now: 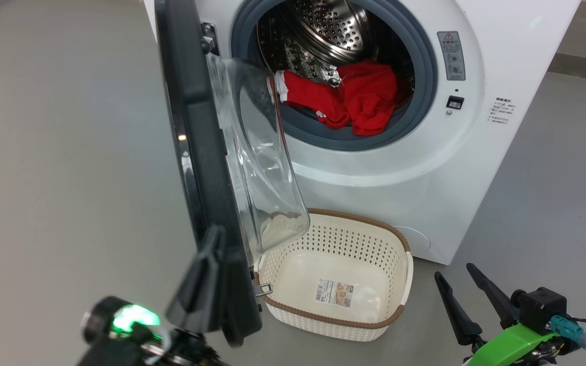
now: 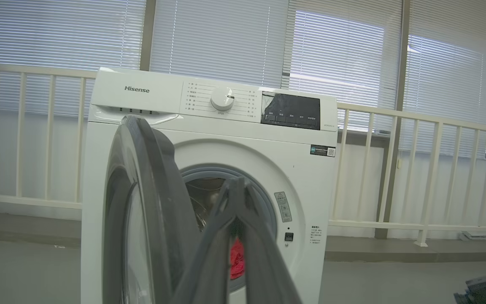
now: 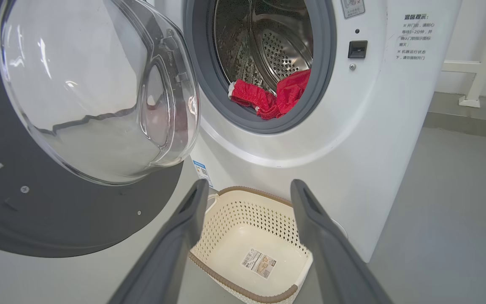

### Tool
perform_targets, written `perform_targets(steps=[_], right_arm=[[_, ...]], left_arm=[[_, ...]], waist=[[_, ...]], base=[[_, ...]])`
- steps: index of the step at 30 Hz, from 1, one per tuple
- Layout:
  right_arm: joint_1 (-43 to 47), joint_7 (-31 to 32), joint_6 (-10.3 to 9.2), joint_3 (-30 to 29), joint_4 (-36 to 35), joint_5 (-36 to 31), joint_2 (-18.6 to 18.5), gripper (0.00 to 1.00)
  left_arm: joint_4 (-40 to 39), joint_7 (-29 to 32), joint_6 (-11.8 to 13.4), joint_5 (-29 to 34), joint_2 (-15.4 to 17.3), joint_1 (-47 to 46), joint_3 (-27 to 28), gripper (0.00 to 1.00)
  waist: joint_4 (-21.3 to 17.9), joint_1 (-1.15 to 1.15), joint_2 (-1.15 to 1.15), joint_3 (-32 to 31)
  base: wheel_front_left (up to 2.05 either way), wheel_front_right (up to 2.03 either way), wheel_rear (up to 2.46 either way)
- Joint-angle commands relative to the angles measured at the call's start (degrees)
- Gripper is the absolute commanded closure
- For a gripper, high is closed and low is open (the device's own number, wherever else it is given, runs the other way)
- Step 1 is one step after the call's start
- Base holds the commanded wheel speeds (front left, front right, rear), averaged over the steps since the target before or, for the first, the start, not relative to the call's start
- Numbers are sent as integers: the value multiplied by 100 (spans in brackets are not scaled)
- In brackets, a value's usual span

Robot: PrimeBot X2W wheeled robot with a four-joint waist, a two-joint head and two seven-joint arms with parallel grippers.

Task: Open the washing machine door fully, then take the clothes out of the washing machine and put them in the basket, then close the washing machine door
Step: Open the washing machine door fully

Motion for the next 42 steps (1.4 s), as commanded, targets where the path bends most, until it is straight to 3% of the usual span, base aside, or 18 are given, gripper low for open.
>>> perform_targets(steps=[1, 8, 13, 28, 42], right_arm=[[-41, -69, 9, 119, -106, -103, -65, 0], [-89, -69, 9, 171, -78, -114, -74, 0], [-140, -69, 9, 202, -55, -116, -88, 0], [-178, -69, 9, 225, -36, -140, -85, 0], [-181, -69, 9, 248, -51, -152, -51, 0]], left_arm=[[-37, 78, -94, -21, 66, -47, -64, 100], [552, 262, -241, -284, 66, -15, -822, 100], [1219, 252, -266, -487, 68, -84, -957, 100], [2486, 9, -145, -759, 86, -361, -557, 100], [2410, -108, 234, -908, 403, -138, 194, 100]], waist=[[-2, 0, 0, 5], [-30, 0, 0, 65], [-70, 0, 0, 109], [-149, 0, 0, 188], [-111, 0, 0, 203]], base=[[0, 0, 0], [0, 0, 0], [0, 0, 0], [0, 0, 0], [0, 0, 0]])
